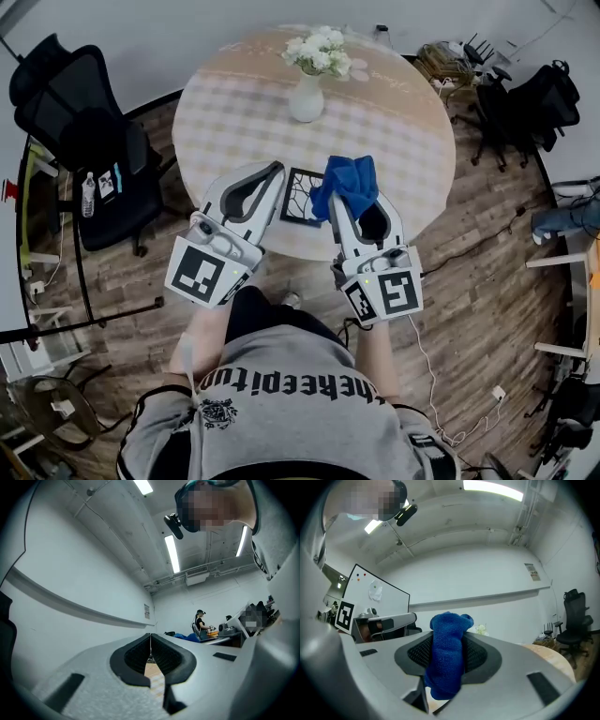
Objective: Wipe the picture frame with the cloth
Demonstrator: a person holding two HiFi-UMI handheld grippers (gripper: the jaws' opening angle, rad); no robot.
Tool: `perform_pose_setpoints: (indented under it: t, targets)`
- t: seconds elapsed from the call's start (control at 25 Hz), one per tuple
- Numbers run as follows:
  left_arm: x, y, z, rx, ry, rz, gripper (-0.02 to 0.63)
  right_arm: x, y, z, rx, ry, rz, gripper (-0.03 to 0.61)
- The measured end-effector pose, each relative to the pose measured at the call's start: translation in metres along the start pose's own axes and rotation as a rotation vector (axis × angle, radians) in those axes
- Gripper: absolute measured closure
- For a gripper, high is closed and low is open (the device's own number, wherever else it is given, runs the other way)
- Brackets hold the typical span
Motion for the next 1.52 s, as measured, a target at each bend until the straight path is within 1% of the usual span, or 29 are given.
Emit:
perform_pose_setpoints:
  t: [0.2,0.44,0.6,0.96,1.24,1.36,1.52]
  targets:
    - [-0.003,-0.010,0.017,0.000,0.015,0.023,0.597,-0.016,-0.007,-0.004,-0.009,-0.002,0.018,0.430]
    - [-0.009,-0.022,0.048,0.019,-0.008,0.045,0.597,-0.045,-0.012,-0.004,-0.014,-0.034,0.038,0.431]
    - [-0.019,-0.029,0.070,0.033,-0.040,0.049,0.597,-0.067,-0.019,-0.005,-0.019,-0.065,0.053,0.431]
    - [-0.044,-0.053,0.115,0.081,-0.142,0.060,0.597,-0.112,-0.044,-0.012,-0.044,-0.167,0.101,0.431]
    - [-0.058,-0.079,0.144,0.127,-0.209,0.089,0.597,-0.139,-0.082,-0.022,-0.090,-0.251,0.178,0.430]
    - [-0.062,-0.093,0.152,0.155,-0.236,0.110,0.597,-0.144,-0.107,-0.024,-0.116,-0.290,0.233,0.431]
    - [-0.068,-0.111,0.160,0.181,-0.266,0.129,0.597,-0.148,-0.138,-0.027,-0.143,-0.320,0.310,0.430]
Point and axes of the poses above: the fingertips, and each gripper's own axes: x backward along the fingers, z to its left, y out of its top, the point moved 3 cm from there along x, backward along the fingers, and after that the axes turned 2 degrees about -y, right-handed, at the moved point
